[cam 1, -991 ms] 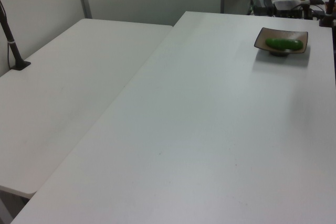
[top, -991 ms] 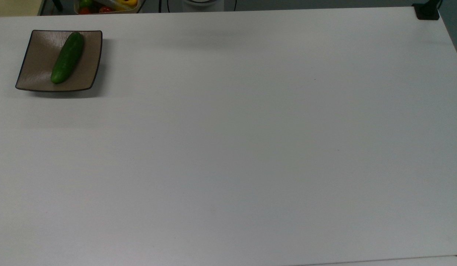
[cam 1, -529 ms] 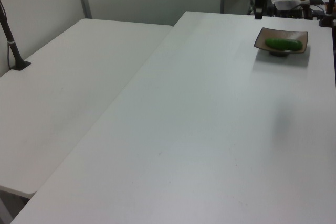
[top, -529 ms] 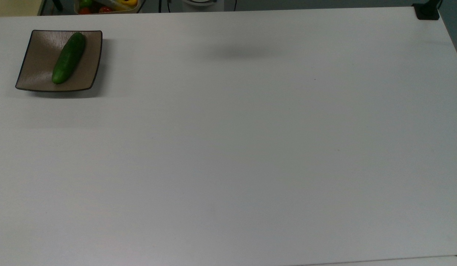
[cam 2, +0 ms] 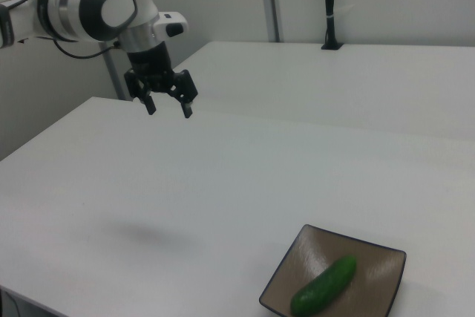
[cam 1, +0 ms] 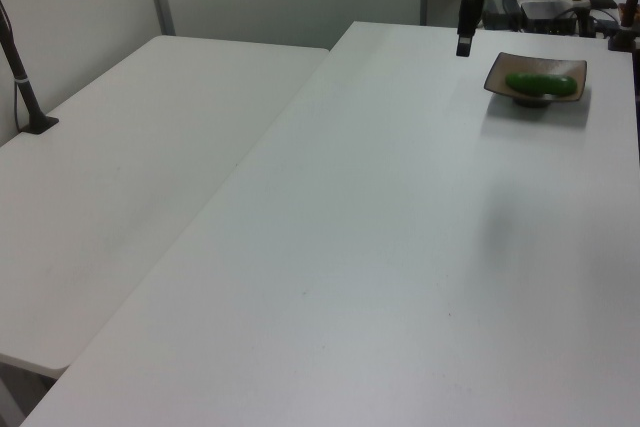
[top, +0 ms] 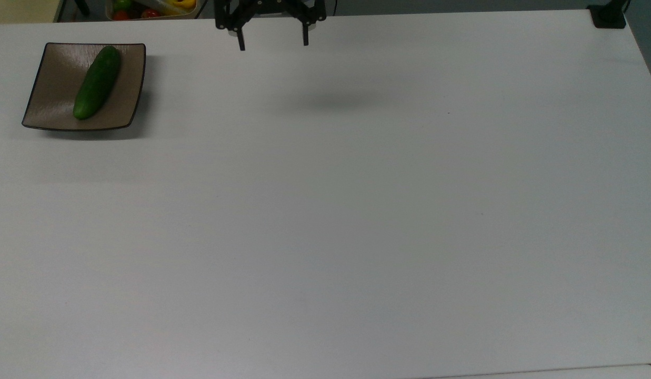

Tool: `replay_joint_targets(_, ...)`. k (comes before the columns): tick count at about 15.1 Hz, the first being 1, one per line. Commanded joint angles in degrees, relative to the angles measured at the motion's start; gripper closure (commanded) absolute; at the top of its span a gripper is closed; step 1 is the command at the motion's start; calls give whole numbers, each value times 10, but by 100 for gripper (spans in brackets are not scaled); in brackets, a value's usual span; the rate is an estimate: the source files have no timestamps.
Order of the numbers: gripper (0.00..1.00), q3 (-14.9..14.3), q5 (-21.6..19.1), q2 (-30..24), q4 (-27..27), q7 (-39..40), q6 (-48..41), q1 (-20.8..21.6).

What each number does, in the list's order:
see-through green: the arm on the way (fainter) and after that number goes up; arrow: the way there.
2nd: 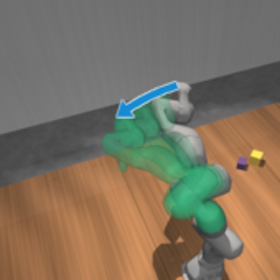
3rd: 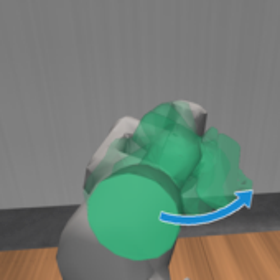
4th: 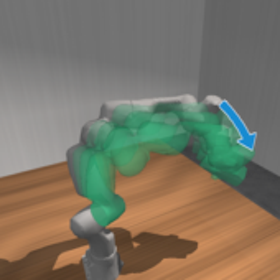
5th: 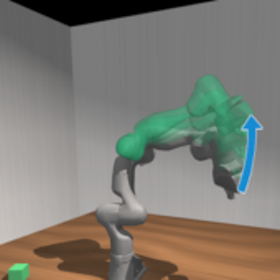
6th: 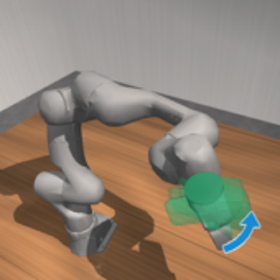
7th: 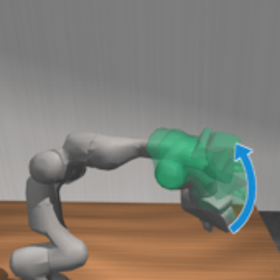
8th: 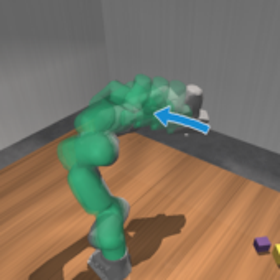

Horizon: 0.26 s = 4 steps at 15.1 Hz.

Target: Cucumber placed on a ceramic plate

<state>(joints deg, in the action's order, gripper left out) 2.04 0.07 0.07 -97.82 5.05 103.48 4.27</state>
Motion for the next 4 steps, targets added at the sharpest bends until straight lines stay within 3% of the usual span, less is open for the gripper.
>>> replay_joint_targets(1, 0, -13, -19, -1, 0, 24, 18, -2)
replay_joint_targets(4, 0, -13, -19, -2, 2, 25, 18, -8)
